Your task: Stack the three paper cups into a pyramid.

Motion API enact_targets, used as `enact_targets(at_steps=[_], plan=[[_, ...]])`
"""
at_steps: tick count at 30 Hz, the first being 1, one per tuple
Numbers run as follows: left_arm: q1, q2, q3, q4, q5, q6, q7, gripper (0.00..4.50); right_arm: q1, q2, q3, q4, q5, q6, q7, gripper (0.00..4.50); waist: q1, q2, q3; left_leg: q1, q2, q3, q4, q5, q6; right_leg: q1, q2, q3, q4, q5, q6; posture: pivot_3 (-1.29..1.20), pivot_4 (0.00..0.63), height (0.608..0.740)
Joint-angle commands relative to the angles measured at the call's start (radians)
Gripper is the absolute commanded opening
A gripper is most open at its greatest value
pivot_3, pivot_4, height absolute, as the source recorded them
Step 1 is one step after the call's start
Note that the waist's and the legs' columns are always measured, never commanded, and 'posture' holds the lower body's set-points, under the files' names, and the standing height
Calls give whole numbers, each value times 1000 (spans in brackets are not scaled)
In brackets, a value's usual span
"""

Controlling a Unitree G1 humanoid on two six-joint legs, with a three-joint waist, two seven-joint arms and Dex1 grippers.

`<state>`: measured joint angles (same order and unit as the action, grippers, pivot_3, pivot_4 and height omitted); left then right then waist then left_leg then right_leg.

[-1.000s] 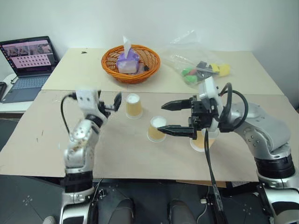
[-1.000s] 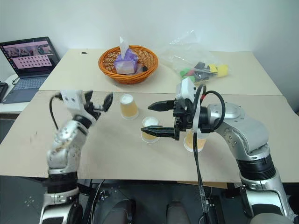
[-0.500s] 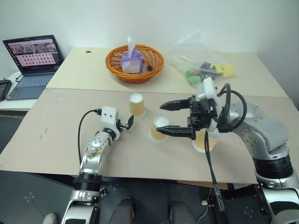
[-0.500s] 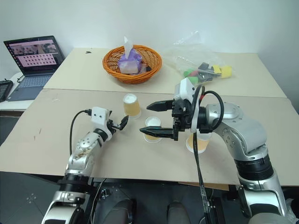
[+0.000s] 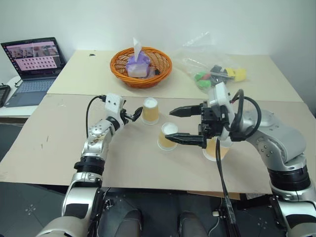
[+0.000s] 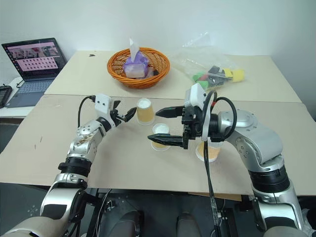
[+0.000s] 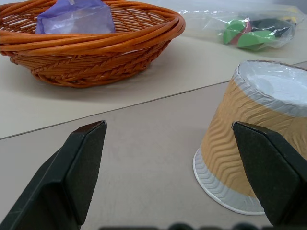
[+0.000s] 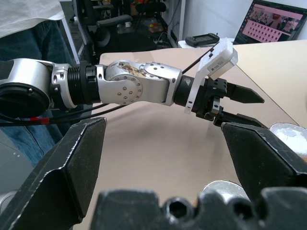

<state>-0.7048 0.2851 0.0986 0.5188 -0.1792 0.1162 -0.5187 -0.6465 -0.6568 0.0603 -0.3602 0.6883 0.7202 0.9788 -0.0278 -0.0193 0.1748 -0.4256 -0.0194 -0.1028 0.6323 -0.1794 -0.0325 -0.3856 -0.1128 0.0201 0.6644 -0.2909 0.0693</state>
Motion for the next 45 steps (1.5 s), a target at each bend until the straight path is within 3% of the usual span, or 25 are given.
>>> enact_targets(at_steps=[1, 6, 9, 12, 16, 20, 26, 45], plan=[[73, 45, 12, -191, -47, 70, -46, 4468, 5, -14, -37, -44, 14, -2, -10, 4500, -8, 0, 0, 0, 0, 0, 0, 0, 0, 0, 0, 0, 0, 0, 0, 0, 150, 740], [177, 118, 34, -376, -120, 206, -101, 4468, 20, -25, -46, -58, 22, 5, -17, 4500, -17, 0, 0, 0, 1, 0, -1, 0, 0, -1, 0, 0, 1, 0, 0, 0, 150, 740], [188, 170, 29, -377, -142, 238, -164, 4468, 27, -25, -49, -60, 26, 4, -21, 4500, -16, 0, 0, 1, 1, 0, -1, 0, 0, 0, 0, 0, 1, 0, 0, 0, 150, 740], [143, 190, 14, -294, -133, 208, -205, 4468, 25, -19, -48, -62, 28, 3, -29, 4500, -14, 0, 0, 1, 1, 0, -1, 0, 0, 0, 0, 0, 1, 0, 0, 0, 150, 740], [60, 181, 4, -155, -205, 182, -416, 4468, 23, -15, -48, -59, 28, 1, -33, 4500, -9, 0, 0, 0, 0, 0, 0, 0, 0, 0, 0, 0, 0, 0, 0, 0, 150, 740], [-44, 194, -29, 35, -157, 98, -524, 4468, 28, -19, -58, -61, 32, 2, -35, 4500, -12, 0, 0, 0, 0, 0, 0, 0, 0, 0, 0, -1, 0, 0, 0, 0, 150, 740], [-155, 190, -39, 237, -93, -16, -534, 4468, 36, -17, -70, -72, 34, 1, -45, 4500, -19, 0, 0, 0, 0, 0, -1, 0, 0, -1, 0, -1, 1, 0, 0, 0, 150, 740], [-383, 78, -67, 569, 25, -218, -555, 4468, 39, -24, -84, -86, 51, -12, -65, 4500, -17, 0, 0, -1, 0, 0, 0, 0, 0, -1, 0, -1, 1, 0, 0, 0, 150, 740]])
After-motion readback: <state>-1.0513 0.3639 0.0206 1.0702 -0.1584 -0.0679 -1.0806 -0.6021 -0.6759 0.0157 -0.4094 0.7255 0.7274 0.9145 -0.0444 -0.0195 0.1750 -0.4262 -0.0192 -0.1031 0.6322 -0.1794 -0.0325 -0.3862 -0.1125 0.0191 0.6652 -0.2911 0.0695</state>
